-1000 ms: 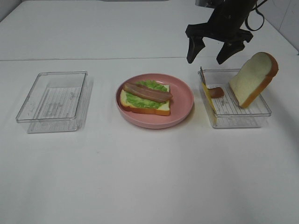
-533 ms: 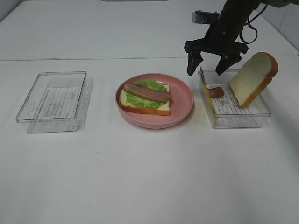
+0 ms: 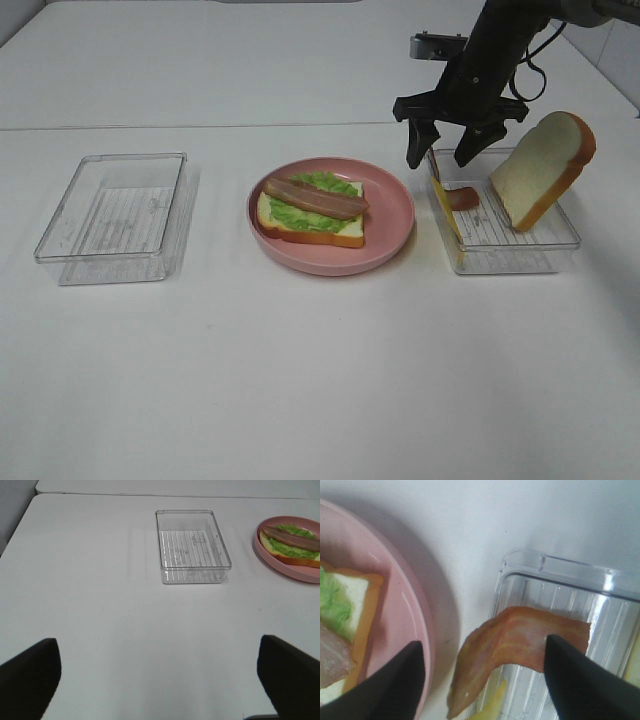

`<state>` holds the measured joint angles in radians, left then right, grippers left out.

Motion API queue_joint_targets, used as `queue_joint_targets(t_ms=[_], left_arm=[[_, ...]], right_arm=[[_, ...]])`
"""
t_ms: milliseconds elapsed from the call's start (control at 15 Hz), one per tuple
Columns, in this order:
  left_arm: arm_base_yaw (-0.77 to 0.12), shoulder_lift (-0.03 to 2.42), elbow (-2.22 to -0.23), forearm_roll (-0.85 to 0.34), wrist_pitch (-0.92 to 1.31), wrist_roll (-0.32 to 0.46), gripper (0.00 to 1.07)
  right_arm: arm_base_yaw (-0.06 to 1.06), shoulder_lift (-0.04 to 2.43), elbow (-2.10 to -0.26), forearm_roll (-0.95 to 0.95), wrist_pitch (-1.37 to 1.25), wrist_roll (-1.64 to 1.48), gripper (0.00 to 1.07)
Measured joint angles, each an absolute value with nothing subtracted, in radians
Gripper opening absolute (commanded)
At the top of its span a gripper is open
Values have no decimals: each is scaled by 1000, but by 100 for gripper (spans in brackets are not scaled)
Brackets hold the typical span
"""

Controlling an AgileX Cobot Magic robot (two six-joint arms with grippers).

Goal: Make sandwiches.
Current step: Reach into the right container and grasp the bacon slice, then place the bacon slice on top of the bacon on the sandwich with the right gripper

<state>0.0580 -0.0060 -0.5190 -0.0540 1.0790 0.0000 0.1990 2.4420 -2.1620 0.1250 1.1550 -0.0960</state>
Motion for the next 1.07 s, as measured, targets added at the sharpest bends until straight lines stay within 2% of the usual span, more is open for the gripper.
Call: queue_joint_targets(t_ms=[267,333,533,933,1000,1067], left_arm=[[58,-6,-519,-54,1079,0,100],[58,-6,-519,-54,1079,0,100],[58,-6,-519,-54,1079,0,100],[58,-6,-519,-54,1079,0,100],[58,-6,-519,-54,1079,0,100],[58,-6,-519,-54,1079,0,100]], right_arm=[[199,2442,-2162,119,1155,-96,55],[199,2442,-2162,105,1157,-96,41],[199,2442,-2162,97,1157,-96,26],[199,2442,-2162,97,1161,-96,25],[199,2442,-2162,97,1161,-96,20],[199,2442,-2162,97,1161,-96,7]])
